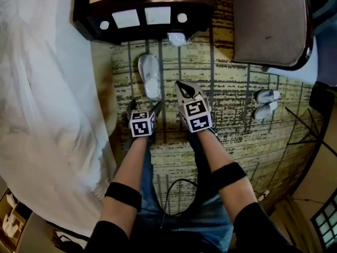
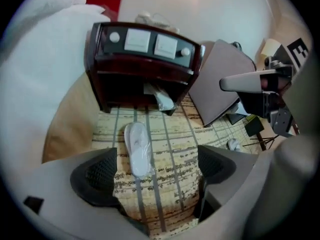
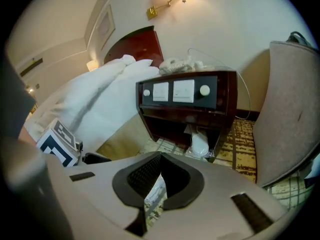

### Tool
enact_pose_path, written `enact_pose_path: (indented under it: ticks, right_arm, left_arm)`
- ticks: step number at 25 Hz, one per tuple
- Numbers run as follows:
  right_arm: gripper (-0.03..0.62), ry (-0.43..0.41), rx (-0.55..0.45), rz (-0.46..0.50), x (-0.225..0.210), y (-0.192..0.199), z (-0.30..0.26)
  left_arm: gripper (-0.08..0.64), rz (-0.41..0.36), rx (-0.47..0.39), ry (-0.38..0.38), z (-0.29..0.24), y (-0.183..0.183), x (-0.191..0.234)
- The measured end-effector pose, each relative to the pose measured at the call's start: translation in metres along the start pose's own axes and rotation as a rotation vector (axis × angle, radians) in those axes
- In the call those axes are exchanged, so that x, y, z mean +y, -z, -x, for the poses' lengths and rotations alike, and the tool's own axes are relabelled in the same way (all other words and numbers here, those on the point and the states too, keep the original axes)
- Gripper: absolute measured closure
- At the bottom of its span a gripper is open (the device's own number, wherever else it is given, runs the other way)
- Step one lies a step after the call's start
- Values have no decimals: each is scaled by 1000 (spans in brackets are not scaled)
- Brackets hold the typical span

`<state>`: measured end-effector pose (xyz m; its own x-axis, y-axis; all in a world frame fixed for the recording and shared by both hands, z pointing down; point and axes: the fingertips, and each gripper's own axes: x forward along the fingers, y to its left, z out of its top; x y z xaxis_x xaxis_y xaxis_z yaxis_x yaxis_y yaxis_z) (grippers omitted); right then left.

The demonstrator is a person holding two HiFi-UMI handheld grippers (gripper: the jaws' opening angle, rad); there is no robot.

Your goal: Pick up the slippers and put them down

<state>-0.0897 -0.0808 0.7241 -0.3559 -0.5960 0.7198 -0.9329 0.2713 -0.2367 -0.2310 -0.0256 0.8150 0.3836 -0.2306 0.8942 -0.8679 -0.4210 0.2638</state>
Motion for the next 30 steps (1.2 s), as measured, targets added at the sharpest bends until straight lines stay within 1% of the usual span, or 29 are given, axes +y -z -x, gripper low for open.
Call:
enact_pose_path:
  ticks: [3,5,8,14,20,23,26,30]
  right_arm:
    - [591,-4,15,-9,-9,37,-44]
    - [591,-11,25,-17,-14,58,-69]
    - [591,-19,35,-17,-19,89,-104]
    - [591,-23,43,-18,-30,135,-164]
    - [591,-25,44,-39,-46,166,-206]
    - [591,-30,59,-38,-50,179,-217]
    - [591,-31,68,-37,-53,185,-222]
    - [591,-36,83,-21,-56,189,-224]
  left_arm:
    - [47,0,37,-29,-65,31,19]
    - [43,5,47,-30,-100,40,23]
    - [43,25,54,-27,-143,47,29]
    - [42,27,57,-90,-217,75,60]
    - [17,9,72,-141,-266,92,83]
    - [17,-14,89,-142,-280,100,88]
    - [17,-2,93,-147,-290,102,94]
    - [17,-14,113,-132,-297,103,93]
